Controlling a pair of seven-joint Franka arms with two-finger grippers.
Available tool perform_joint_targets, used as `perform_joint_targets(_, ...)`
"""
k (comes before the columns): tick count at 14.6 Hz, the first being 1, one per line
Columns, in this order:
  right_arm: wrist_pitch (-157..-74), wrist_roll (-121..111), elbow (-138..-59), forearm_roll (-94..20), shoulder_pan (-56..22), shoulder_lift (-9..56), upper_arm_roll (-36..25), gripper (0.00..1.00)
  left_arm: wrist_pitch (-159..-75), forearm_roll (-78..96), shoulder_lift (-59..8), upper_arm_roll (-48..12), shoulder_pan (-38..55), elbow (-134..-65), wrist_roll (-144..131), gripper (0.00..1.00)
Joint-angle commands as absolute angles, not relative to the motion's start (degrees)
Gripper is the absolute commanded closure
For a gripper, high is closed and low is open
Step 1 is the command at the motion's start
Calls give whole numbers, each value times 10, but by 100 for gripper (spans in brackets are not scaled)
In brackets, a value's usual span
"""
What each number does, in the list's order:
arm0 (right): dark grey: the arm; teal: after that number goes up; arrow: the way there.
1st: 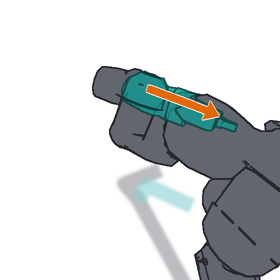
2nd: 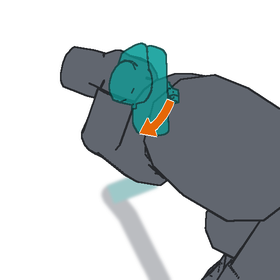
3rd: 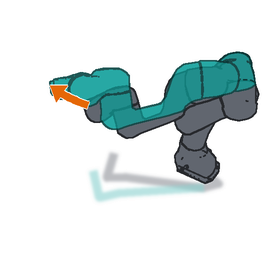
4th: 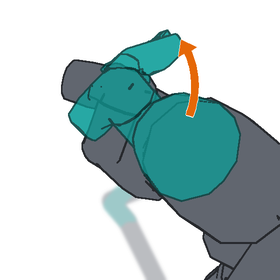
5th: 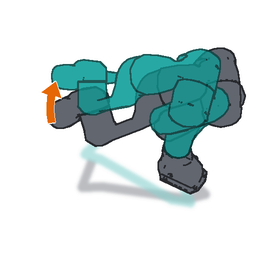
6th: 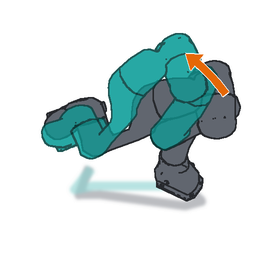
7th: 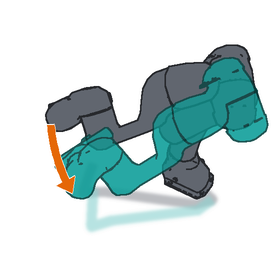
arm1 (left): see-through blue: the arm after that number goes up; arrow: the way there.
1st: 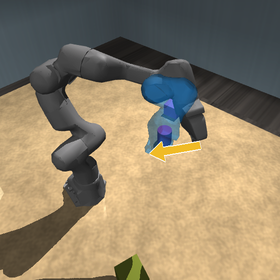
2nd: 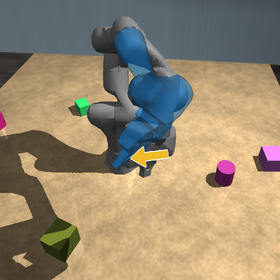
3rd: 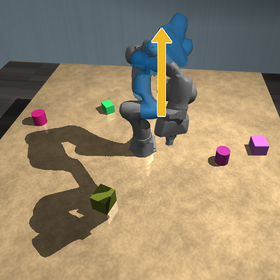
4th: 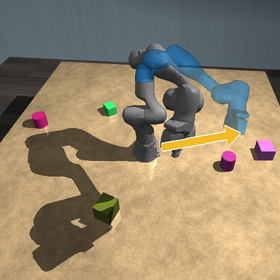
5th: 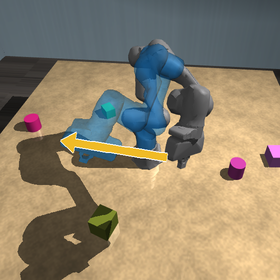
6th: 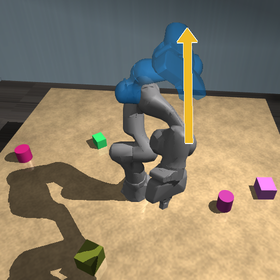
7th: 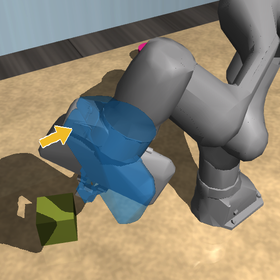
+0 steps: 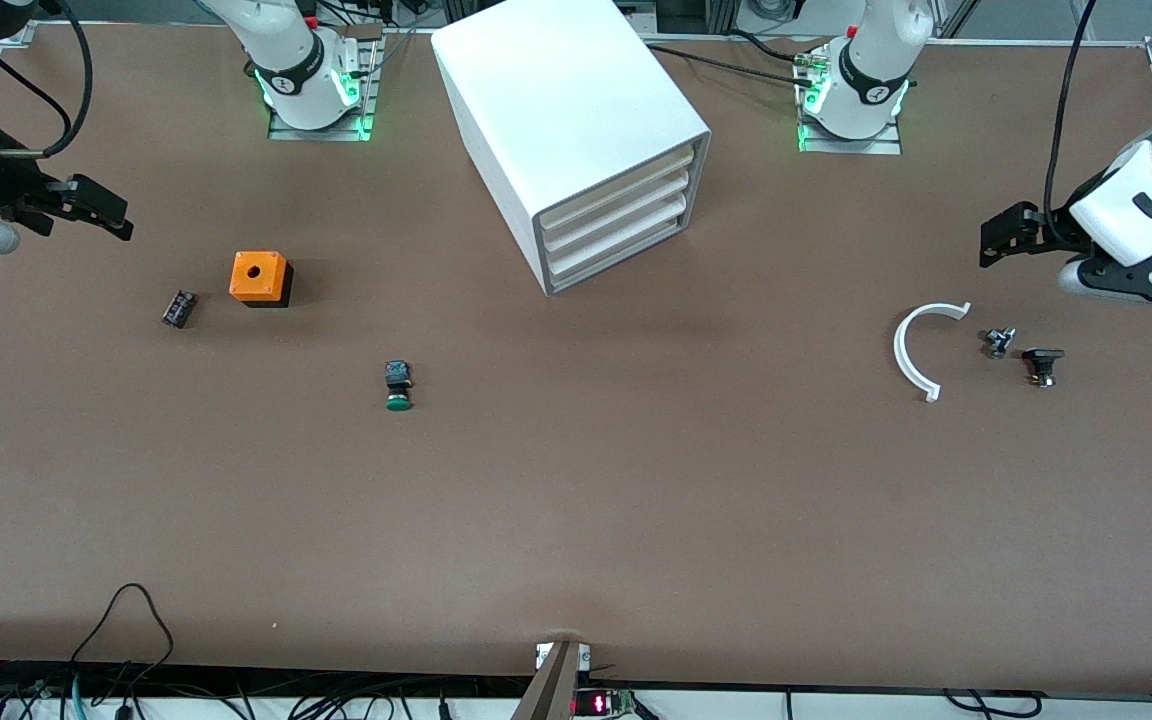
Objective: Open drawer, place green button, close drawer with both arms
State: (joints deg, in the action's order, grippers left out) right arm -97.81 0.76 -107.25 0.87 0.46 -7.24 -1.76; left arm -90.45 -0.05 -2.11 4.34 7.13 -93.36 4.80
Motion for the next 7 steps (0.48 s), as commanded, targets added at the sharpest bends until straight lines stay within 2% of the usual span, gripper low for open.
perform_joint_targets(1,-982,2,-1077,12,4,-77,-17,0,-889,-4,-28,42,73,-917,41,0)
perform_joint_targets(7,-987,2,-1074,12,4,-76,-16,0,-886,-5,-33,42,74,-908,40,0)
